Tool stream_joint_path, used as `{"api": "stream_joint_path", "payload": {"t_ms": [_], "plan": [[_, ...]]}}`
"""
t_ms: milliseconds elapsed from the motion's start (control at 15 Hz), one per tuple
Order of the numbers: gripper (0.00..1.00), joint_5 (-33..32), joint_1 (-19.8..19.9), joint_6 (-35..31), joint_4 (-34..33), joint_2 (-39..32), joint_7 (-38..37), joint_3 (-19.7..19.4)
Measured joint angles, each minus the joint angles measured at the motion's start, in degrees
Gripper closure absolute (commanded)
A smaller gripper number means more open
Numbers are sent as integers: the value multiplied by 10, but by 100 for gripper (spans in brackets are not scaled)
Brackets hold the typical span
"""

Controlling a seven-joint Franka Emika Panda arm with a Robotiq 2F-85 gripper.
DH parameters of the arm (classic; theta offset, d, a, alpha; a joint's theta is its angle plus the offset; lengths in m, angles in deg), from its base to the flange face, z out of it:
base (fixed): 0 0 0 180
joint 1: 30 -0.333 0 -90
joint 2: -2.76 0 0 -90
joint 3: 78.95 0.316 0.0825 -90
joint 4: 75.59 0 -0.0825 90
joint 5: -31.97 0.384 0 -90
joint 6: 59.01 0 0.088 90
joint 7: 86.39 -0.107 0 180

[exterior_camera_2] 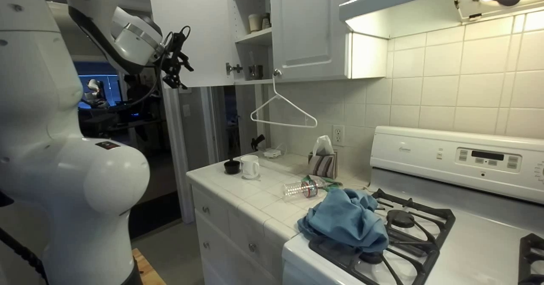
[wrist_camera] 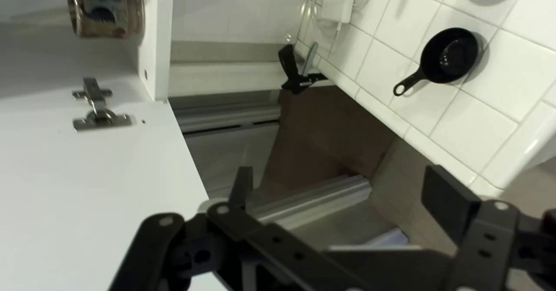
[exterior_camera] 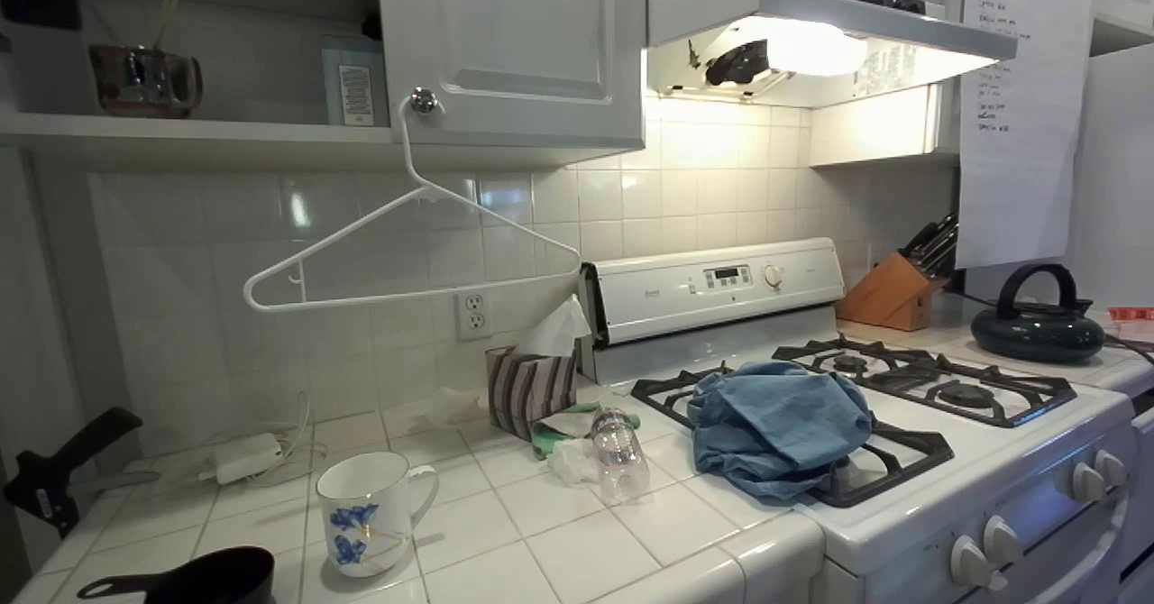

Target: Open the cabinet

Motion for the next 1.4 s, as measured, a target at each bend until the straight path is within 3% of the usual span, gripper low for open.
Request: {"api": "stream_joint_path", "payload": {"t_ms": [400,667,1000,1400], "plan": [[0,-62,49,4,-5,1,-180,-34],[0,-105,73,54,-21,0,-294,-43],[0,-174,76,209,-61,-11,-394,-37],[0,-257,50,447,-167,-101,-332,-21]]}}
